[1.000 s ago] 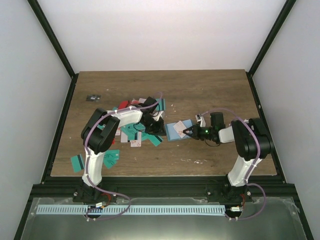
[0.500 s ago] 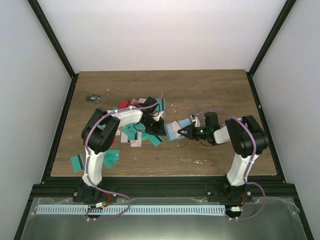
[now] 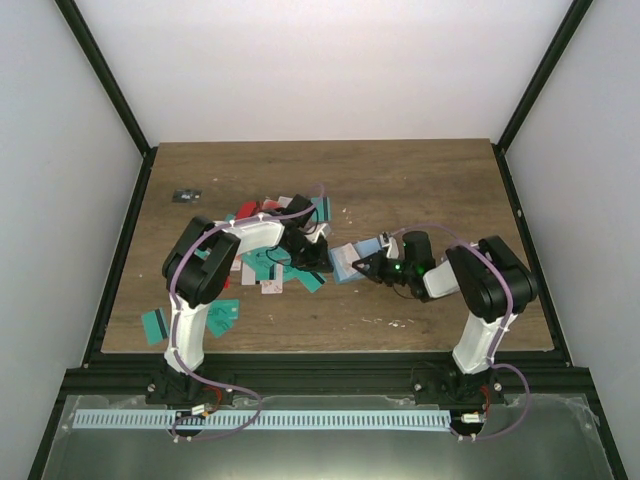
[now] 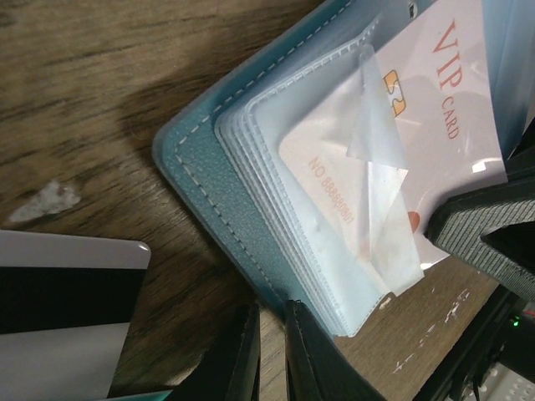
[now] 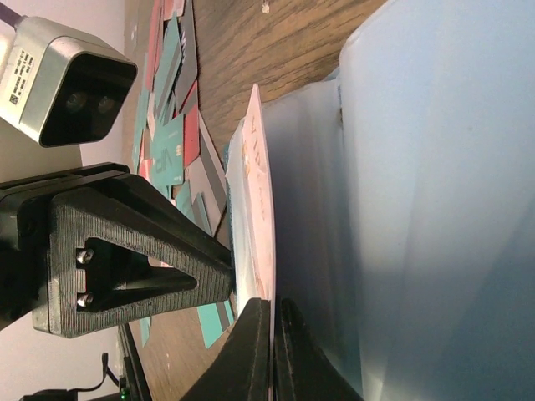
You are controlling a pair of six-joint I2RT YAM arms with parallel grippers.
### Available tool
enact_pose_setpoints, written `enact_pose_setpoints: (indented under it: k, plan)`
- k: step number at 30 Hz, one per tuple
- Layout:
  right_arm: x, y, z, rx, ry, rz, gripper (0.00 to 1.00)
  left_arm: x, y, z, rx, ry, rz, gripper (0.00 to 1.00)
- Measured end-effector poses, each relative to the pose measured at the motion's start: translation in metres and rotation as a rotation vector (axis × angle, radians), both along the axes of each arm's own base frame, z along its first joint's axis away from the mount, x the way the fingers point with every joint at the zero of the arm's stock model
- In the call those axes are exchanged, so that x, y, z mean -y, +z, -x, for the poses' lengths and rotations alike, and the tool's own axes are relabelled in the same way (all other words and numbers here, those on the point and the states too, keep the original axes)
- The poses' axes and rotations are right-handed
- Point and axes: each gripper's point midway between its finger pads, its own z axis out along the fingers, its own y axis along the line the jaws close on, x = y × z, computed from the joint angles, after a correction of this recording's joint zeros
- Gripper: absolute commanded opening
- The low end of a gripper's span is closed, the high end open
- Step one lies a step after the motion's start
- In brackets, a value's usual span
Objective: Put the credit cards into the card holder
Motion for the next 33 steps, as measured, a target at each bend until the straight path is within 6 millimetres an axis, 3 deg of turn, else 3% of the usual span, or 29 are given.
enact_pose_setpoints:
  k: [18, 22, 33]
  plan:
    - [-0.016, -0.002, 0.006, -0.010, -0.058, -0.010, 0.05, 0.003, 0.000, 0.004, -0.052, 0.036, 0.032, 0.11]
    - [-0.017, 0.001, 0.001, -0.037, -0.051, 0.036, 0.12, 0.003, 0.000, 0.003, -0.058, 0.048, 0.035, 0.11]
    - [-0.014, 0.011, -0.001, -0.065, 0.004, 0.199, 0.45, 0.007, -0.001, -0.001, -0.052, 0.077, 0.055, 0.11]
